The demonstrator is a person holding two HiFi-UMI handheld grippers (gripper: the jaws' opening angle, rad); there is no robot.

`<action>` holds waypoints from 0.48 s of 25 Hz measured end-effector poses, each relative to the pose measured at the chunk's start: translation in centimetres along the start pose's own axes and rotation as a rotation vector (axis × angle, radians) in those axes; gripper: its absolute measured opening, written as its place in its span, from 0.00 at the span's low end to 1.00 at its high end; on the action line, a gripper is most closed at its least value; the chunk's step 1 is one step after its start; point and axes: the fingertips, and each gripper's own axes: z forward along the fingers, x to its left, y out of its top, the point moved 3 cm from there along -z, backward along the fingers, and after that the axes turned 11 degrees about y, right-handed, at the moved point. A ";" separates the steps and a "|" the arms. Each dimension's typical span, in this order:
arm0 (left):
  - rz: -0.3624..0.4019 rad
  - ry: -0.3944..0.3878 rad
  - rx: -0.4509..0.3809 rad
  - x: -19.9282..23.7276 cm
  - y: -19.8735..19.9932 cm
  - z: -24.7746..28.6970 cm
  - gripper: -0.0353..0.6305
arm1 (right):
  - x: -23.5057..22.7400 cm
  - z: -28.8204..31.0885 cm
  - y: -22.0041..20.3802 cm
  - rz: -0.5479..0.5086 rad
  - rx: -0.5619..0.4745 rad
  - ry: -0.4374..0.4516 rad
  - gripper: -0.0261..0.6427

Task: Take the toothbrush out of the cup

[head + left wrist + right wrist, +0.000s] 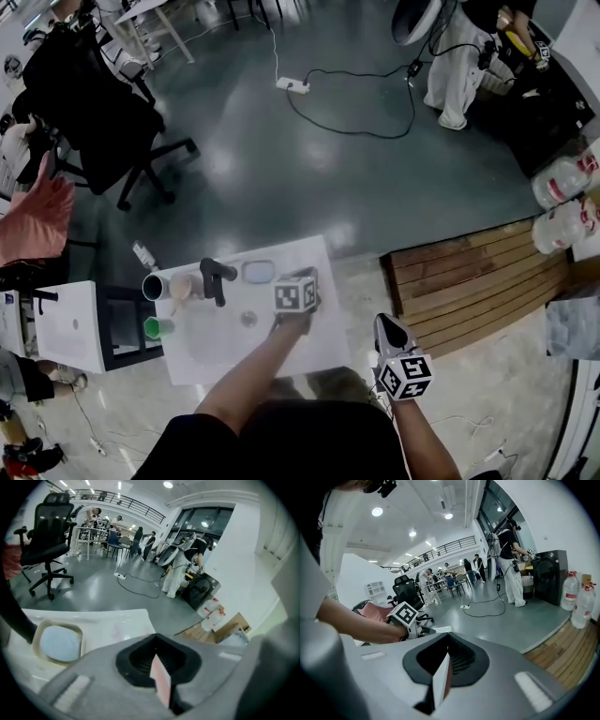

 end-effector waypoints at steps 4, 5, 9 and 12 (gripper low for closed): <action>0.020 0.002 0.015 0.0 -0.1 0.6 0.06 | -1.0 0.0 -0.3 0.008 0.018 -0.017 0.04; 0.033 0.002 0.016 -0.2 -0.1 0.7 0.06 | -1.2 0.0 -0.4 0.010 0.022 -0.021 0.04; 0.041 0.006 0.015 -0.3 -0.5 0.7 0.06 | -1.5 0.0 -0.5 0.010 0.029 -0.026 0.04; 0.029 0.010 0.008 -0.3 -0.6 0.4 0.06 | -1.3 0.0 -0.3 0.002 0.027 -0.019 0.04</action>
